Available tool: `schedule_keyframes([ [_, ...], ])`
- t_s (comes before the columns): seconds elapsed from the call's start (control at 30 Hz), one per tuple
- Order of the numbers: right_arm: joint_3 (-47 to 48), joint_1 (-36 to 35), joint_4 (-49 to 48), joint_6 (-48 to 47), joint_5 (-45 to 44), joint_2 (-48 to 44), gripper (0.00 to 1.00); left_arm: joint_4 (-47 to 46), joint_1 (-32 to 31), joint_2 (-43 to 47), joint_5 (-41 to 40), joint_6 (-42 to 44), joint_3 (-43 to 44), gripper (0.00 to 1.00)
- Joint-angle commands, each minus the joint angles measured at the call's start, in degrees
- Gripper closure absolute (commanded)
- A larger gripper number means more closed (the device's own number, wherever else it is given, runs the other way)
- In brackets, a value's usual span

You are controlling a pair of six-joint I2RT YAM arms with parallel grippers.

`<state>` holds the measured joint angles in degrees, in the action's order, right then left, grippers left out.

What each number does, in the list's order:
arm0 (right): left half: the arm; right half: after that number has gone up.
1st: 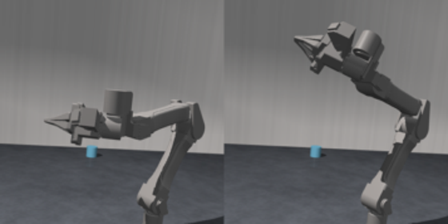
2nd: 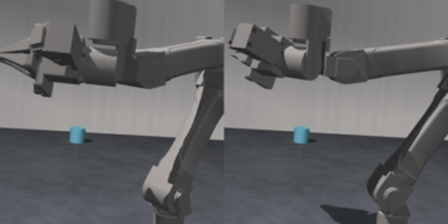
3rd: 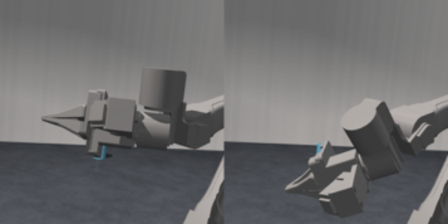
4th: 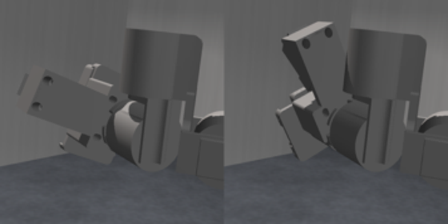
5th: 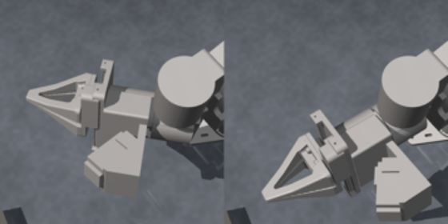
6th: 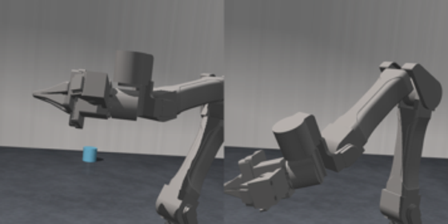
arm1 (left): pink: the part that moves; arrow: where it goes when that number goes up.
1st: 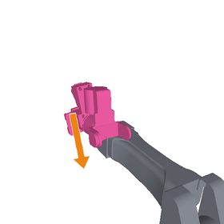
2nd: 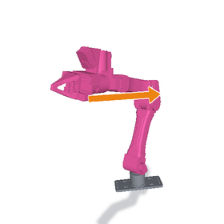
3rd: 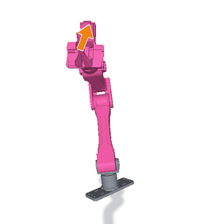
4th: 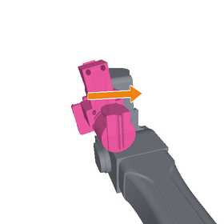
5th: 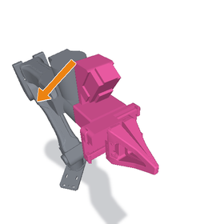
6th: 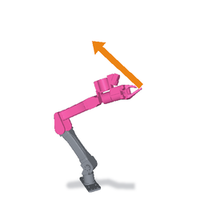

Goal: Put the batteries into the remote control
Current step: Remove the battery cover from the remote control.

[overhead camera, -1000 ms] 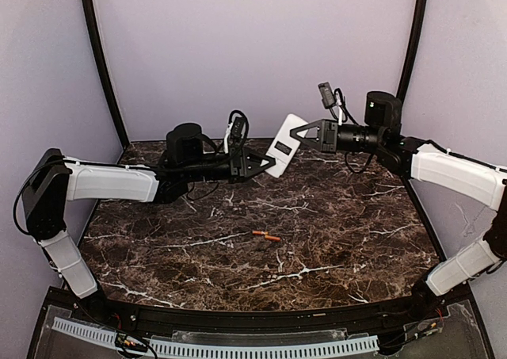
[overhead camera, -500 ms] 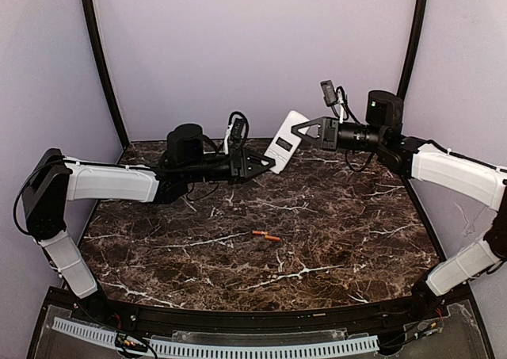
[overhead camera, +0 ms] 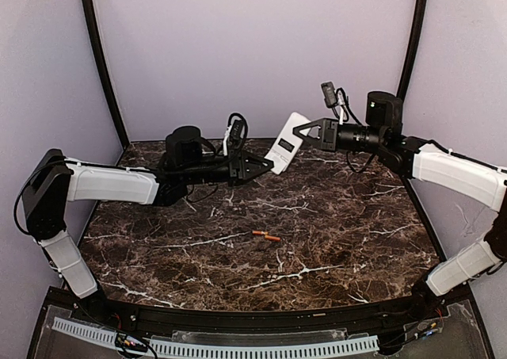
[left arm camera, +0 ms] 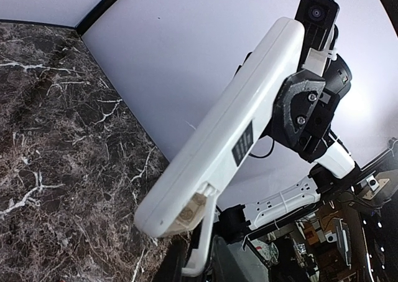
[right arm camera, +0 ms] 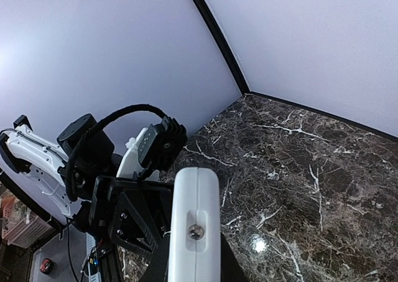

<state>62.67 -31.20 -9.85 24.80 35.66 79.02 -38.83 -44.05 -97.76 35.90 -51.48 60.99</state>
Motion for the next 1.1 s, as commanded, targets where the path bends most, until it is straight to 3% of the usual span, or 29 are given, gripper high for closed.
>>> schedule_keyframes([
  [0.0,1.0,0.3,-0.8,-1.0,-1.3,-1.3,1.00,-4.0,-0.2,1.1,1.3,-0.9,-1.0,0.86],
  [0.4,-1.0,5.3,-0.2,2.5,-2.2,-3.2,1.00,-5.4,0.0,4.4,1.6,0.5,-3.7,0.99],
  [0.47,-2.1,7.2,0.1,3.5,-1.6,-3.7,1.00,-0.8,0.4,6.1,0.7,3.6,-4.0,1.00],
  [0.53,-3.4,9.0,0.1,4.4,-0.2,-4.4,1.00,8.8,0.9,8.0,-2.2,9.0,-3.4,1.00],
  [0.57,-4.1,9.6,0.1,4.7,0.3,-4.7,1.00,18.0,0.9,8.6,-4.0,14.5,-2.0,1.00],
  [0.7,-5.8,10.6,0.4,4.7,1.7,-5.8,1.00,42.4,1.0,10.8,-19.0,27.9,2.7,1.00],
  [0.77,-6.4,10.8,0.5,4.7,2.7,-5.9,1.00,46.4,1.1,11.3,-23.2,29.7,2.5,1.00],
  [0.87,-7.1,10.9,0.4,4.6,3.6,-5.8,1.00,43.7,2.7,11.5,-17.7,27.2,-1.5,1.00],
  [0.97,-7.5,10.9,0.5,4.5,4.1,-5.9,1.00,34.1,5.2,10.8,-9.6,21.9,-6.3,1.00],
  [1.07,-7.6,10.9,0.5,4.5,4.4,-6.1,1.00,29.8,6.5,9.6,-7.9,18.5,-9.4,1.00],
])
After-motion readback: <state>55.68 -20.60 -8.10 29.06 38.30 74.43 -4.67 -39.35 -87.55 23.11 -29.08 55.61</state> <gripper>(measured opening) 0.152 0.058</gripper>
